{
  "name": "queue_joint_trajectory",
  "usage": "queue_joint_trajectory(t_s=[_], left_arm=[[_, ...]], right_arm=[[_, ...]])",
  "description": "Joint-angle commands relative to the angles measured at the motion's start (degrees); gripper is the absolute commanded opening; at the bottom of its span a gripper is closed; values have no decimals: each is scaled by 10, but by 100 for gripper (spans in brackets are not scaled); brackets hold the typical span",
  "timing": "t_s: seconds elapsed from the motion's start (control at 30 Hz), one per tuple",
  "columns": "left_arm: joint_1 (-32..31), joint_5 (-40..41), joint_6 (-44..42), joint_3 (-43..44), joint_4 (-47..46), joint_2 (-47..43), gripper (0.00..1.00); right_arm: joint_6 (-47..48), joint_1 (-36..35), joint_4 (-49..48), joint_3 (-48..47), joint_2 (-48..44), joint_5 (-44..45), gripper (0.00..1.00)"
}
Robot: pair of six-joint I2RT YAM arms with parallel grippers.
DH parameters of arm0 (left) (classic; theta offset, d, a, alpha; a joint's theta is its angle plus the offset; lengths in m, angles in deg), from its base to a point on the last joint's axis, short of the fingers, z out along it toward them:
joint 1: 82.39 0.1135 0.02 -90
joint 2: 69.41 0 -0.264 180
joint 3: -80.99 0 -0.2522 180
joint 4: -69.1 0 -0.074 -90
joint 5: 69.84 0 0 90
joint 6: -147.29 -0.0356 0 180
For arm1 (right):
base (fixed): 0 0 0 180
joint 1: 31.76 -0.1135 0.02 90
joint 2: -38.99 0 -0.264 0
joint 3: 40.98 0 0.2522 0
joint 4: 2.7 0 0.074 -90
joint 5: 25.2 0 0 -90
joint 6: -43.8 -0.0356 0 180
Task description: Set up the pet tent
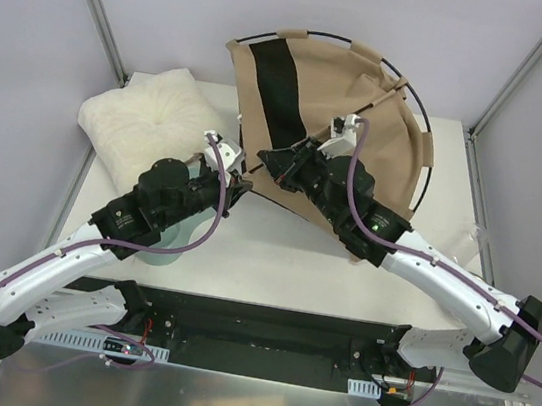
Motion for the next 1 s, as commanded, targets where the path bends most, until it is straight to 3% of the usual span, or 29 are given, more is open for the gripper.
queue_joint_trajectory(t_s=[0.0, 0.17, 0.43, 0.6, 0.7, 0.83, 0.97], left_arm=[[-6, -29, -1, 33, -71, -18, 0], [-6, -10, -17, 33, -70, -22, 0], [-5, 2, -31, 39, -60, -26, 6], [-6, -5, -30, 43, -57, -36, 11], [-5, -10, -29, 46, -39, -47, 18], [-5, -12, -28, 48, -29, -68, 38], [-5, 1, -33, 48, -19, -87, 48]], right_arm=[[94, -10, 65, -26, 25, 50, 0], [120, -12, 80, -28, 29, 24, 0], [129, -11, 91, -35, 51, -165, 0], [137, -12, 134, -32, 75, -89, 0], [150, -12, 139, -30, 84, -89, 0], [151, -12, 137, -28, 86, -117, 0], [157, -15, 141, -18, 84, -125, 0]])
